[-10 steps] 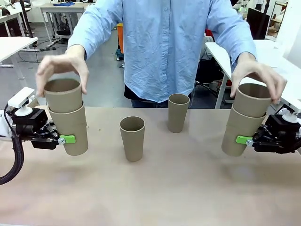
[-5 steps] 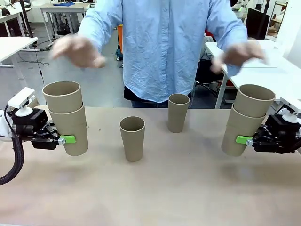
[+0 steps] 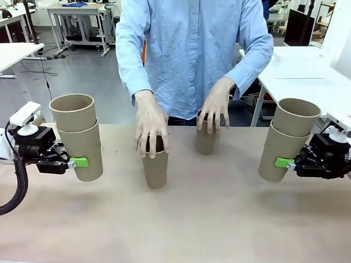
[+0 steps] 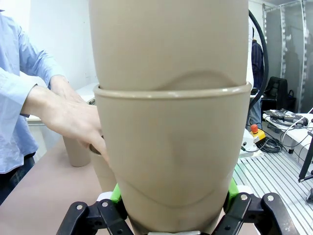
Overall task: Stack the cups and store them in the basket.
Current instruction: Place the stack of Reusable plastic cups into the Pantry Basket.
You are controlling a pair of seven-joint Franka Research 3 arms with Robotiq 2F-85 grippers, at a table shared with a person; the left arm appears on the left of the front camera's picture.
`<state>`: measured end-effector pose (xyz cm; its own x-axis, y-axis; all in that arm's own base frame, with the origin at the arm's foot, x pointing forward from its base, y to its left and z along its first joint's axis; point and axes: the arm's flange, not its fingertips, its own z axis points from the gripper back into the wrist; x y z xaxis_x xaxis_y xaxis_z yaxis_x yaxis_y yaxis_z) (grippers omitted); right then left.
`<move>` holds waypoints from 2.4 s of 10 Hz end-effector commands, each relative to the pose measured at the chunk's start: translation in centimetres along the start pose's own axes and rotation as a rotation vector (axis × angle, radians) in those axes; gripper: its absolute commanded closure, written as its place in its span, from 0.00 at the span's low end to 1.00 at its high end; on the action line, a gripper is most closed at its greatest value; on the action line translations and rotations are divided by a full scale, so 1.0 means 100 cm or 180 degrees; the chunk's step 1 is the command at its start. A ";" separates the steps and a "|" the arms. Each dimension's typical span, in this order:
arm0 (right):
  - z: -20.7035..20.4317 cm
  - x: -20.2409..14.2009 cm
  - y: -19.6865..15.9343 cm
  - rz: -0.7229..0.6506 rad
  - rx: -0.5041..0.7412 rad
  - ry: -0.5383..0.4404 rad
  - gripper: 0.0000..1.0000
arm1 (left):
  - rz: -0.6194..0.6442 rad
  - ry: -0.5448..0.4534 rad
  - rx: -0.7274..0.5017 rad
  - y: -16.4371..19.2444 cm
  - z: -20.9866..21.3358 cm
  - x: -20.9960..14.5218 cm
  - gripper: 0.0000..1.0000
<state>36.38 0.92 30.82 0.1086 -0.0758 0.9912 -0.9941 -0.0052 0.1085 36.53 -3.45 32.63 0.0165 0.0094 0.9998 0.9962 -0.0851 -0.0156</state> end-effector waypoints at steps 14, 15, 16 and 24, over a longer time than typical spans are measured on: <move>0.000 0.004 0.001 -0.0003 0.0009 -0.0010 0.15 | -0.0001 -0.0014 0.0000 -0.001 0.001 0.004 0.16; 0.000 0.004 0.001 -0.0003 0.0009 -0.0010 0.15 | -0.0001 -0.0014 0.0000 -0.001 0.001 0.004 0.16; 0.000 0.004 0.001 -0.0003 0.0009 -0.0010 0.15 | -0.0001 -0.0014 0.0000 -0.001 0.001 0.004 0.16; 0.000 0.004 0.001 -0.0003 0.0009 -0.0010 0.15 | -0.0001 -0.0014 0.0000 -0.001 0.001 0.004 0.16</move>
<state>36.38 0.92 30.82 0.1087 -0.0757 0.9912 -0.9941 -0.0051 0.1086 36.53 -3.45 32.62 0.0165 0.0090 0.9998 0.9963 -0.0849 -0.0156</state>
